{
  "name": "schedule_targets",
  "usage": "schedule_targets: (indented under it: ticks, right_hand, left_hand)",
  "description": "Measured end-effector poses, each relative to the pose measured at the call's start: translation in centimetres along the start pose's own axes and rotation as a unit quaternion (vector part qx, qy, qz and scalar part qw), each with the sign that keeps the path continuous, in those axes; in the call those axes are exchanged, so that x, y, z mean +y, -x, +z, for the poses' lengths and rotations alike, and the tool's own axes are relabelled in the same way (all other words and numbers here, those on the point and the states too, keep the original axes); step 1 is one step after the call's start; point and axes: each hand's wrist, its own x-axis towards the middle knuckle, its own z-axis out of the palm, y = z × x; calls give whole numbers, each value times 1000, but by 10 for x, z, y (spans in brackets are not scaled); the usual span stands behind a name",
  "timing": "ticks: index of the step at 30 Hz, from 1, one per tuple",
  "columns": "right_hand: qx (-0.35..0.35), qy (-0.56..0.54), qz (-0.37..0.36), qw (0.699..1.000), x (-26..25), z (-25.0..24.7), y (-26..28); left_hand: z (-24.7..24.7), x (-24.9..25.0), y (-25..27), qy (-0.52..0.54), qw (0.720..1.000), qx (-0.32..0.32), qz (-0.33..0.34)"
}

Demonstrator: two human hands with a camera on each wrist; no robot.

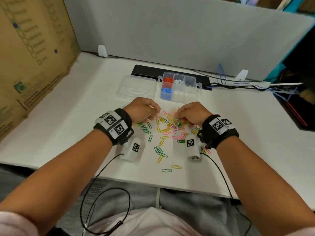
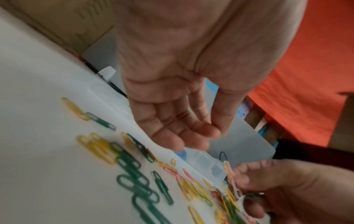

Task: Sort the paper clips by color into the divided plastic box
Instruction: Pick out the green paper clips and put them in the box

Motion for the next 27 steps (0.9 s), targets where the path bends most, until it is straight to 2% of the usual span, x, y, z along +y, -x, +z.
schedule_targets:
  ticks: [3, 6, 10, 12, 15, 19, 23, 25, 27]
  right_hand:
    - [6, -35, 6, 999, 5, -5, 0]
    - [-4, -57, 7, 998, 9, -8, 2]
    - [8, -87, 1, 996, 12, -13, 2]
    - [10, -113, 4, 994, 13, -15, 2]
    - [21, -137, 1, 990, 17, -15, 5]
    - [39, -144, -12, 989, 26, -14, 6]
    - [24, -168, 2, 986, 28, -14, 7]
    - [15, -167, -1, 986, 27, -13, 9]
    - [18, -158, -7, 987, 26, -12, 11]
  left_hand:
    - [11, 12, -17, -94, 995, -1, 16]
    - [19, 23, -28, -209, 977, 1, 41]
    - [23, 28, -35, -398, 914, -51, 67]
    - [23, 26, -37, -446, 889, -75, 74]
    - [21, 22, -40, -450, 885, -81, 89]
    - [15, 18, -41, -433, 893, -84, 90]
    - [16, 18, -45, -399, 908, -75, 102]
    - [20, 18, -48, -408, 902, -71, 124]
    - [24, 18, -50, -444, 883, -70, 134]
